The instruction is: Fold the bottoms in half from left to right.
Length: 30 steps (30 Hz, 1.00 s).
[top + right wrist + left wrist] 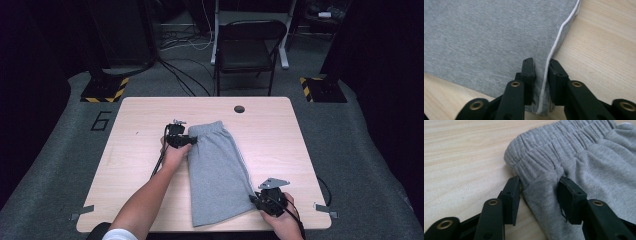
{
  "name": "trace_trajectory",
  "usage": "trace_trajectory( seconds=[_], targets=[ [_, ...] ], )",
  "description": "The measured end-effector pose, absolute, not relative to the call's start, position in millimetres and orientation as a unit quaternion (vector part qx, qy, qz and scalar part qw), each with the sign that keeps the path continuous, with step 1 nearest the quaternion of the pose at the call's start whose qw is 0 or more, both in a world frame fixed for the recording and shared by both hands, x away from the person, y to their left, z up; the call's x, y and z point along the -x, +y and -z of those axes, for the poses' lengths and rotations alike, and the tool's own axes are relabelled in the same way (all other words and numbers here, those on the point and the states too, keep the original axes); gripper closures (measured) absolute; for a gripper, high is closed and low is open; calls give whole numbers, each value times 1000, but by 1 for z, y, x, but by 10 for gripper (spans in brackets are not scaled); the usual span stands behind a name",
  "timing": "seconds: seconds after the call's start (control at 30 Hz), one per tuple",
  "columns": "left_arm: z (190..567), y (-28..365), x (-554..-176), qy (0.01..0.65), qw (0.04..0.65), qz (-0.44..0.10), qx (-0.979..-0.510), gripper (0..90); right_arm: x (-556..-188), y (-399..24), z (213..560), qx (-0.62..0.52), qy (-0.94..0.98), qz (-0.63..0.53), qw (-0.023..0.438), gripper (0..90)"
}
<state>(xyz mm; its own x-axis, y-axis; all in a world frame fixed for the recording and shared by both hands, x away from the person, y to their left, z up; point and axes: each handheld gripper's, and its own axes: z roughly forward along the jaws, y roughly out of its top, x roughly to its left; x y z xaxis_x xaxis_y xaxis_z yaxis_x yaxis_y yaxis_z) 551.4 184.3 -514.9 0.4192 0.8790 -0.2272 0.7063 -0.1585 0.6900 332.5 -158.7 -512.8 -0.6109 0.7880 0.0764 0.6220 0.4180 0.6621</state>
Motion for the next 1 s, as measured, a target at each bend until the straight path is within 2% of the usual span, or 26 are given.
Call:
trace_trajectory(
  seconds=[0.13, 0.23, 0.4, 1.0],
  targets=[
    [515, 183, -550, 518, 373, -122, -760, 603, -332, -155, 512, -423, 835, -331, 118, 818],
    [515, 181, -550, 518, 372, -124, -760, 666, -332, -155, 511, -416, 838, -334, 116, 826],
    [516, 179, -552, 503, 369, -131, -770, 713, -325, -148, 510, -410, 844, -331, 100, 831],
    [515, 179, -555, 496, 374, -122, -774, 744, -305, -112, 509, -366, 862, -341, 81, 829]
  ],
)
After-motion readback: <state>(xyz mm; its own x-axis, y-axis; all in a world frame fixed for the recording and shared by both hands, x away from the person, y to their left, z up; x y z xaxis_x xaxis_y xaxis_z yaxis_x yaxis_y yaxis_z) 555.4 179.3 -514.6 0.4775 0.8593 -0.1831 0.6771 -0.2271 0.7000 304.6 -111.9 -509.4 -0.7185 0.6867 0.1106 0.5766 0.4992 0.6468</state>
